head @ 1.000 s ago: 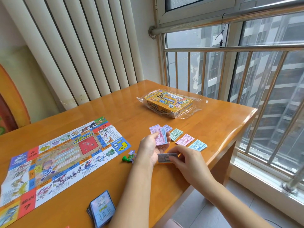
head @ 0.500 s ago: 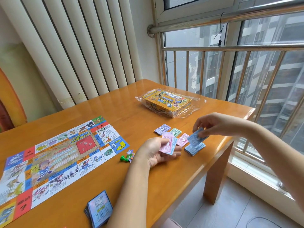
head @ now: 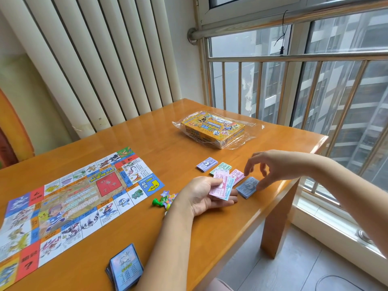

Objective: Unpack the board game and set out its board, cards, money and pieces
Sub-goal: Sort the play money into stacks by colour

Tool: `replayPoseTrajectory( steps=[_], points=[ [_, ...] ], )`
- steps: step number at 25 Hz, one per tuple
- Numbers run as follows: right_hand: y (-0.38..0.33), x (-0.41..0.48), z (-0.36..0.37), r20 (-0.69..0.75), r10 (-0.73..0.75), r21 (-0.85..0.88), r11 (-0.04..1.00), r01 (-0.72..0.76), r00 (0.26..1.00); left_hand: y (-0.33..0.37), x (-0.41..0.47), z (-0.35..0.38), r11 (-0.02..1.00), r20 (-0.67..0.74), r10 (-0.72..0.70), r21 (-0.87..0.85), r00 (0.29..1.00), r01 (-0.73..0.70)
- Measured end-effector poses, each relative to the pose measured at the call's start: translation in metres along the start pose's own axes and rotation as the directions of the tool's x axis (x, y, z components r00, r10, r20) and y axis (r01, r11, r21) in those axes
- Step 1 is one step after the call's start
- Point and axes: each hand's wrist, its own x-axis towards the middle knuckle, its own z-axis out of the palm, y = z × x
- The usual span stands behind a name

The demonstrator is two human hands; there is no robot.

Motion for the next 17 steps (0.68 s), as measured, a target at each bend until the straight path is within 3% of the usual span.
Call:
replayPoseTrajectory(
  steps=[4, 10, 12, 14, 17],
  points=[
    [-0.007, -0.002, 0.002, 0.068, -0.007, -0.093, 0.996, 0.014, 0.998, 0.000, -0.001, 0.003, 1.000, -0.001, 0.007, -0.001, 1.000, -0.007],
    [-0.012, 0.000, 0.008, 0.007, -0.043, -0.106, 0.993, 0.043, 0.999, -0.002, 0.001, 0.001, 1.000, 0.005, 0.025, -0.017, 1.000, -0.025],
    [-0.016, -0.003, 0.005, -0.134, -0.080, 0.000, 0.997, 0.081, 0.988, -0.002, 0.002, -0.002, 0.995, -0.007, 0.095, -0.035, 0.995, -0.095],
    [-0.023, -0.004, 0.002, -0.299, -0.044, 0.213, 0.971, 0.111, 0.953, -0.003, 0.004, -0.002, 0.974, -0.049, 0.219, -0.041, 0.975, -0.221],
    [-0.038, 0.000, 0.007, -0.351, 0.067, 0.559, 0.815, 0.152, 0.934, -0.005, 0.007, 0.000, 0.914, -0.155, 0.404, 0.037, 0.901, -0.403]
  ],
)
